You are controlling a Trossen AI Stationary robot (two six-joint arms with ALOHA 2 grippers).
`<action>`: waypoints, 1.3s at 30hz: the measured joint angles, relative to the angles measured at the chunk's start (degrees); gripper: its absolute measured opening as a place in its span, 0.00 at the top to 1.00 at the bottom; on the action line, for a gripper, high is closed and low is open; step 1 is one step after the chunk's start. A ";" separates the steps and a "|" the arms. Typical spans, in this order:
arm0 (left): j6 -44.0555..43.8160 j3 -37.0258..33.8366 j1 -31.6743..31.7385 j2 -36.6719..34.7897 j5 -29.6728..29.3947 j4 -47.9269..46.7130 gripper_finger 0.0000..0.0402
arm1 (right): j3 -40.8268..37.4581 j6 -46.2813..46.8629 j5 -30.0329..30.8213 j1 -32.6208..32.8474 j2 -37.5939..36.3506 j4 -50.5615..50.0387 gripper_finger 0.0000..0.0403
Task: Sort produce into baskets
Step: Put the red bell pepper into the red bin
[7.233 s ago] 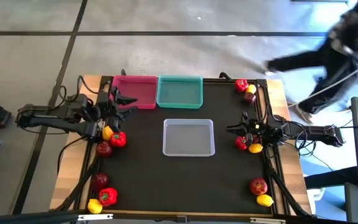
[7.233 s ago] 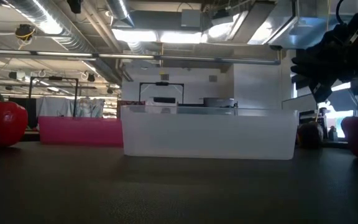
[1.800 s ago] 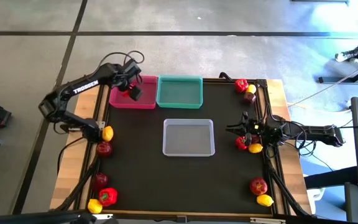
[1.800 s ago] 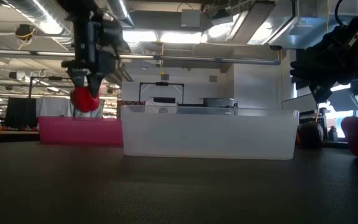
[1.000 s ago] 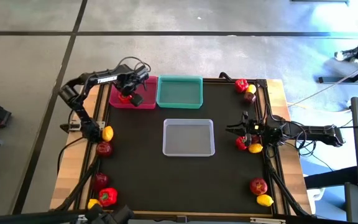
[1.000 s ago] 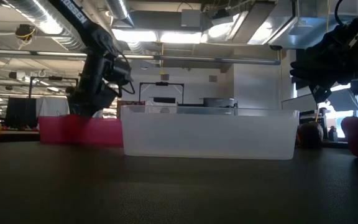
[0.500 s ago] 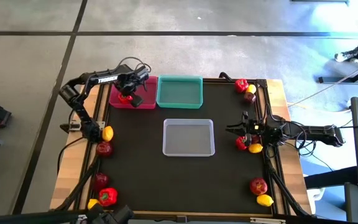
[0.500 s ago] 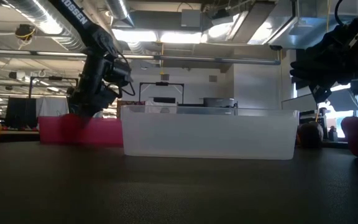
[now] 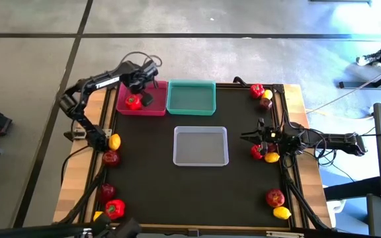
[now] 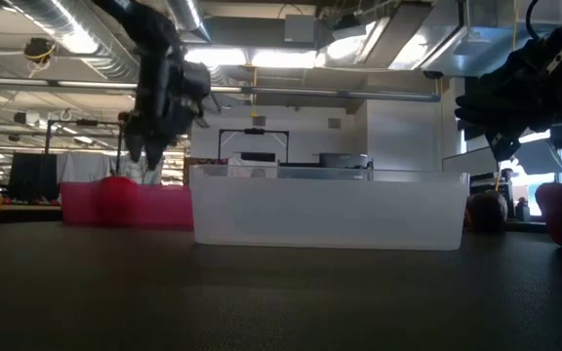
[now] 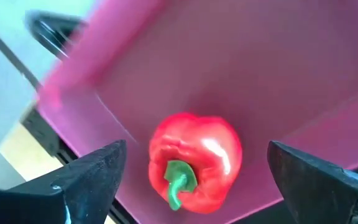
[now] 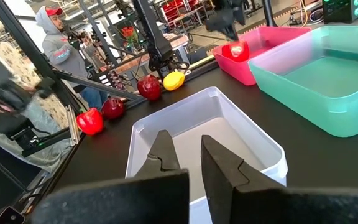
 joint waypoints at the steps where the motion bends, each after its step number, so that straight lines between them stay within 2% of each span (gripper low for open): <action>1: -0.33 0.74 -0.40 -1.10 0.00 0.07 0.04 | 0.00 0.00 0.01 0.00 -0.02 0.04 0.95; 4: -0.69 2.50 -2.49 -5.04 0.77 0.73 0.04 | 0.18 0.00 0.00 0.00 -0.02 0.14 0.95; 11: -4.37 2.58 -9.32 -14.42 6.97 5.10 0.04 | 4.68 -1.27 0.11 0.02 0.02 -3.89 0.95; 16: -8.70 2.36 -15.17 -18.00 7.43 7.05 0.04 | 8.11 -1.60 0.11 0.02 0.62 -7.07 0.95; 24: -10.21 -2.08 -25.39 -18.94 7.45 14.37 0.04 | 14.63 -3.18 0.11 0.02 5.89 -12.91 0.95; 28: -11.42 -5.52 -29.58 -18.87 7.43 22.22 0.04 | 20.04 -5.38 0.11 -0.02 9.68 -18.68 0.95; 34: -11.40 -8.82 -34.84 -18.85 7.42 31.53 0.04 | 29.96 -7.60 0.13 0.00 15.55 -29.83 0.95; 39: -11.40 -9.31 -37.70 -18.61 7.39 34.52 0.04 | 35.53 -8.91 0.12 0.00 19.79 -33.81 0.95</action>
